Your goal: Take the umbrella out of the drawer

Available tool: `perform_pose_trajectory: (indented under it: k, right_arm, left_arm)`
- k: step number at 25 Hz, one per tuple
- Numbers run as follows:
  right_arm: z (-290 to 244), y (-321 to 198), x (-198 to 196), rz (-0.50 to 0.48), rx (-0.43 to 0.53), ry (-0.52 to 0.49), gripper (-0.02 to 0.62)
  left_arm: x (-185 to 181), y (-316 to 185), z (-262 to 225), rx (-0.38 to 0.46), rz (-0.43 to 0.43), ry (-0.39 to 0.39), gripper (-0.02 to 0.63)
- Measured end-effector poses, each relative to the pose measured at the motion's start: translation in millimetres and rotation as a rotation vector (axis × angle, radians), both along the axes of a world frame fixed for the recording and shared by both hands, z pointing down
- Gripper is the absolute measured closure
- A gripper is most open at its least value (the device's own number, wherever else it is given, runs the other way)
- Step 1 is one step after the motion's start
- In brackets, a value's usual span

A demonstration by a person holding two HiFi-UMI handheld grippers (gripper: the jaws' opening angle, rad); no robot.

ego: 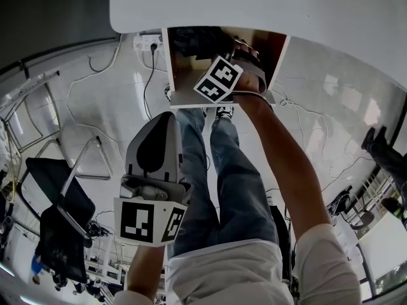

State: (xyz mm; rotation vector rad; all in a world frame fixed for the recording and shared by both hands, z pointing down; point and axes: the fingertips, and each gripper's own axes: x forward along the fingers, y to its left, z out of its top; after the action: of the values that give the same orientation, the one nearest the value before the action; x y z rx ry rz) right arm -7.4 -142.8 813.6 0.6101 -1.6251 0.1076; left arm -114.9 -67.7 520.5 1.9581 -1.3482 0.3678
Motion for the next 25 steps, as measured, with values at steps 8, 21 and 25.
perform_pose_trajectory:
  k: [8, 21, 25]
  right_arm:
    - [-8, 0, 0, 0.030, -0.006, -0.033, 0.348]
    - [-16, 6, -1, 0.026, -0.046, -0.086, 0.354]
    - [-23, 5, -2, 0.044, -0.055, -0.112, 0.354]
  left_arm:
    - [-1, 6, -3, -0.002, 0.005, -0.008, 0.589]
    - [1, 10, -11, 0.017, -0.012, -0.021, 0.589]
    - [0, 9, -15, 0.025, -0.018, -0.028, 0.589]
